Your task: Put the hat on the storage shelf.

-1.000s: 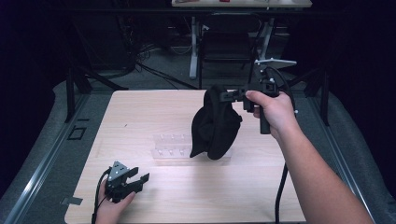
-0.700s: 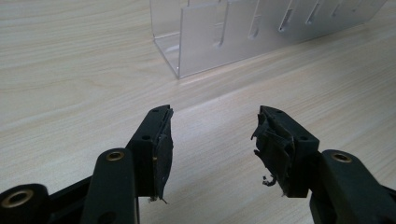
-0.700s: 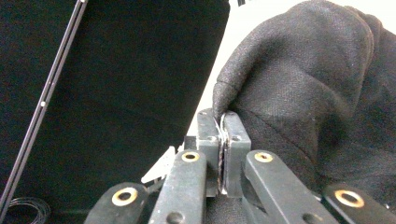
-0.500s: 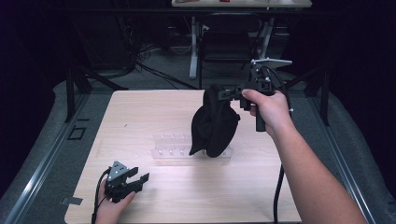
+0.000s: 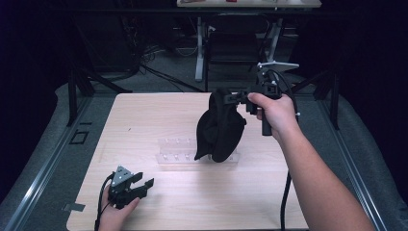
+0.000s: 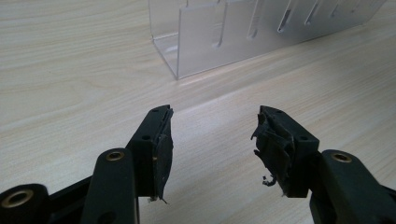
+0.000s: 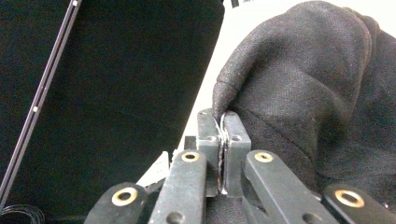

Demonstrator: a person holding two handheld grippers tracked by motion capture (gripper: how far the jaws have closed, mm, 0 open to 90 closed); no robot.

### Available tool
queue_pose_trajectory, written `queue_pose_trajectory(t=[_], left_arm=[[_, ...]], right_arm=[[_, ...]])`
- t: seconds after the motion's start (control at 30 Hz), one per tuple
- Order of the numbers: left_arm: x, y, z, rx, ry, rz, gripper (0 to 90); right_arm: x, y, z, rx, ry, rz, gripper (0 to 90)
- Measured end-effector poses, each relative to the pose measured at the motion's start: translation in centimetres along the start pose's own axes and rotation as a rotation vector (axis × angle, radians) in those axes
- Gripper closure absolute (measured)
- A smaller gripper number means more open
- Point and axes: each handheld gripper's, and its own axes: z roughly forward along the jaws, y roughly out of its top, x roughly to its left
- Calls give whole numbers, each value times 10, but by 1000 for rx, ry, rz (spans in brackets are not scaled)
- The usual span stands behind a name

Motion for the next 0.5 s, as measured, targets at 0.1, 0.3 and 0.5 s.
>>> queue_pose_trajectory(t=[0.1,0.3,0.5], left_arm=[[-1,0,0,-6,-1,0,456],[-2,1,1,-4,-3,2,467],[-5,4,-1,-26,-24,-3,495]], right_arm=[[1,-1,3,-2,9,-3,884],[7,-4,13,-2,32,-10,884],[12,-5,21,-1,46,-20,883]])
